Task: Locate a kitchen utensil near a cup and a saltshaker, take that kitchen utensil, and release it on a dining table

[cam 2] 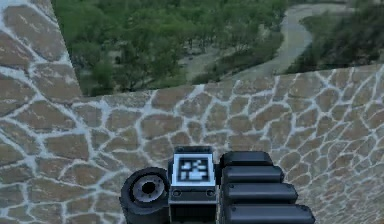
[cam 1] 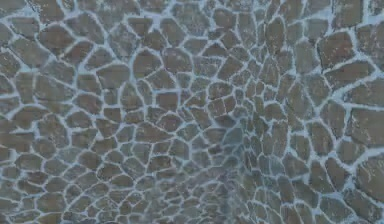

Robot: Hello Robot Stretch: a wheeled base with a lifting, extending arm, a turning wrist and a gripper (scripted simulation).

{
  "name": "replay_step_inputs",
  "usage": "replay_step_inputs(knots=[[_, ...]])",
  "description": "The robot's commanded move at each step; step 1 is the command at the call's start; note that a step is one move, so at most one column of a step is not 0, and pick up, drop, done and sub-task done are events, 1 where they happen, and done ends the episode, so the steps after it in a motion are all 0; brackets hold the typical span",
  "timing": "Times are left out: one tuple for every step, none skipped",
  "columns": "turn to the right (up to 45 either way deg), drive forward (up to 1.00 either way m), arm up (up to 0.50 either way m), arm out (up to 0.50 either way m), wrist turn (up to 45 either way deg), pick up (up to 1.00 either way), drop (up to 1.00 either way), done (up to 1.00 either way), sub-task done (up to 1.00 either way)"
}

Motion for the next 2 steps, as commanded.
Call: replay_step_inputs(knots=[[-45.0,0.00,0.00,0.00,0.0,0.00,0.00,0.00,0.00],[-45.0,0.00,0.00,0.00,0.0,0.00,0.00,0.00,0.00]])
